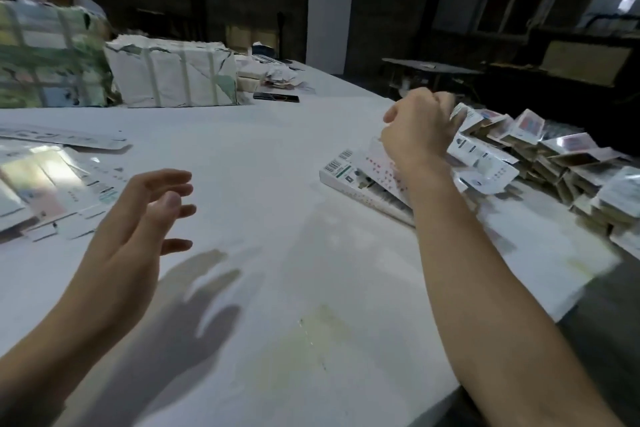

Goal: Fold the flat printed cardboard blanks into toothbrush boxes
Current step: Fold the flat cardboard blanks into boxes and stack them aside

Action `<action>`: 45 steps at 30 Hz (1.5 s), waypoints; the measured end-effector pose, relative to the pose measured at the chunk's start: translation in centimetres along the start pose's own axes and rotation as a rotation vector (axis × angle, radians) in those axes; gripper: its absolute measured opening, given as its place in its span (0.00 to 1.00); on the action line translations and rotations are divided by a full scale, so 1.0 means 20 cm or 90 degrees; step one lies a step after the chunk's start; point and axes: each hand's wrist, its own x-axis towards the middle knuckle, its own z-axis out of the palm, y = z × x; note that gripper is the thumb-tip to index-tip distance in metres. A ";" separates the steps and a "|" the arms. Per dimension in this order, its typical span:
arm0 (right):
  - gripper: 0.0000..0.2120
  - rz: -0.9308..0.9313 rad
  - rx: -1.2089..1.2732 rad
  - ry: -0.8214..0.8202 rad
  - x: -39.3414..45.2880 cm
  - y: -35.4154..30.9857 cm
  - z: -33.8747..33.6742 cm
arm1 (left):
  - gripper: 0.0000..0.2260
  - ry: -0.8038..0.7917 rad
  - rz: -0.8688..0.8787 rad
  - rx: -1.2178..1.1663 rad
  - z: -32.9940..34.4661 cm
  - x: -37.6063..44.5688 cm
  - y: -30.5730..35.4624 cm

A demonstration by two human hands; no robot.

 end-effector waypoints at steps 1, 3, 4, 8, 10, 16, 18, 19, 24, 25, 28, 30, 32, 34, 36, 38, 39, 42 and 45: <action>0.12 -0.010 0.019 0.022 0.00 0.00 0.00 | 0.13 0.000 0.001 0.006 0.00 0.00 0.00; 0.14 -0.053 0.047 0.031 -0.04 -0.03 0.02 | 0.13 -0.002 0.008 0.027 -0.01 -0.01 0.02; 0.15 -0.079 0.071 0.025 -0.07 -0.05 0.02 | 0.12 -0.004 0.012 0.042 -0.01 -0.01 0.03; 0.12 -0.171 0.241 -0.033 -0.20 -0.22 0.05 | 0.12 -0.012 0.005 0.104 -0.01 -0.01 0.06; 0.10 -0.199 0.376 -0.088 -0.29 -0.32 0.04 | 0.11 0.000 -0.003 0.141 -0.02 -0.01 0.06; 0.10 -0.250 0.740 -0.343 -0.63 -0.54 0.03 | 0.06 0.064 -0.014 0.251 -0.09 0.04 0.04; 0.09 -0.275 0.776 -0.405 -0.71 -0.58 0.04 | 0.07 0.073 -0.016 0.331 -0.14 0.07 0.02; 0.08 -0.285 0.788 -0.433 -0.74 -0.59 0.05 | 0.07 0.069 -0.025 0.386 -0.17 0.08 0.02; 0.06 -0.302 0.794 -0.494 -0.85 -0.62 0.05 | 0.16 0.073 -0.148 0.726 -0.41 0.12 -0.03; 0.06 -0.307 0.790 -0.497 -0.86 -0.63 0.05 | 0.18 0.074 -0.182 0.790 -0.46 0.12 -0.05; 0.05 -0.323 0.783 -0.504 -0.88 -0.63 0.04 | 0.25 0.067 -0.301 0.919 -0.56 0.14 -0.08; 0.06 -0.327 0.786 -0.507 -0.89 -0.63 0.04 | 0.26 0.069 -0.355 0.930 -0.59 0.14 -0.10; 0.07 -0.330 0.786 -0.506 -0.89 -0.63 0.04 | 0.24 0.054 -0.368 0.946 -0.60 0.15 -0.09; 0.07 -0.332 0.783 -0.500 -0.88 -0.63 0.04 | 0.21 0.040 -0.335 0.987 -0.57 0.16 -0.07; 0.08 -0.330 0.781 -0.494 -0.88 -0.63 0.04 | 0.18 0.035 -0.277 1.022 -0.53 0.16 -0.06; 0.09 -0.333 0.780 -0.489 -0.87 -0.63 0.04 | 0.17 0.053 -0.193 1.022 -0.48 0.16 -0.05; 0.09 -0.336 0.780 -0.488 -0.87 -0.63 0.04 | 0.17 0.070 -0.151 1.010 -0.46 0.16 -0.05; 0.09 -0.339 0.778 -0.487 -0.88 -0.63 0.04 | 0.19 0.095 -0.118 0.976 -0.44 0.16 -0.08; 0.09 -0.339 0.776 -0.489 -0.88 -0.62 0.04 | 0.23 0.019 -0.292 0.948 -0.46 0.16 -0.12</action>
